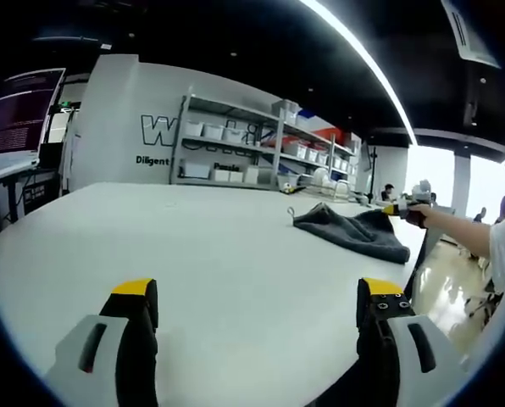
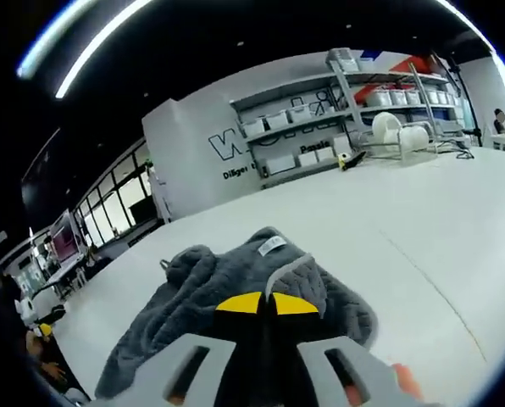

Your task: Open the folded towel by lifting each exposed corner and separating the folded layers until the towel lies flat within the target outline without major curled edges

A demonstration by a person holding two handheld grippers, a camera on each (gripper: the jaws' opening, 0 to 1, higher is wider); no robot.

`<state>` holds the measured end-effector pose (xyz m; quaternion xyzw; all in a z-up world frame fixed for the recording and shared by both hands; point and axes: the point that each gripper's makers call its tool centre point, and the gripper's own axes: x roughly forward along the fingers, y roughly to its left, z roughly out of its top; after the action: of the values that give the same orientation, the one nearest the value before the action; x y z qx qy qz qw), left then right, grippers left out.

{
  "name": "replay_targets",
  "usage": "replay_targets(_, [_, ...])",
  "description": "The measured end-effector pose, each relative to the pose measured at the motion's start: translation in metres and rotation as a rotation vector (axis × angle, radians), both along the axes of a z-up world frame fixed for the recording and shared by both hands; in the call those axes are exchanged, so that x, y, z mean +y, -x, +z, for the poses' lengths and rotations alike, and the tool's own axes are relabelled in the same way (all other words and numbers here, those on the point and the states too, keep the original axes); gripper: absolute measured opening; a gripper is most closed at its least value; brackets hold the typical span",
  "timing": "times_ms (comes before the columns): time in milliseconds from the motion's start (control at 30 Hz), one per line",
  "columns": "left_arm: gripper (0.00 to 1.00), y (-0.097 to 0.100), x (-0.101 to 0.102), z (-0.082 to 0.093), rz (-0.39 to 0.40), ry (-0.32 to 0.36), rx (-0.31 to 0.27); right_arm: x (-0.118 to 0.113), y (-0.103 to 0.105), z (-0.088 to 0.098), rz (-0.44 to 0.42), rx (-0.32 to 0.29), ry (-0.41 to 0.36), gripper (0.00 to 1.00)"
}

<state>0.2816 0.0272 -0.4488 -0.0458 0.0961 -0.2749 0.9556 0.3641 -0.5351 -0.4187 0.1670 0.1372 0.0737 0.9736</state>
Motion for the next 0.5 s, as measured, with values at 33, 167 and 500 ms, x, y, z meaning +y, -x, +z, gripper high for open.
replay_targets(33, [0.96,0.000,0.001,0.000,0.001,0.001,0.000,0.011,0.000,0.003,0.026,-0.010,-0.007,0.00])
replay_targets(167, [0.96,0.001,0.005,0.000,0.011,0.007,-0.001,0.045,0.000,0.005,0.114,-0.007,0.080,0.00])
replay_targets(500, [0.96,0.001,0.013,-0.002,0.027,0.015,0.006,0.124,-0.001,0.027,0.273,-0.046,0.006,0.00])
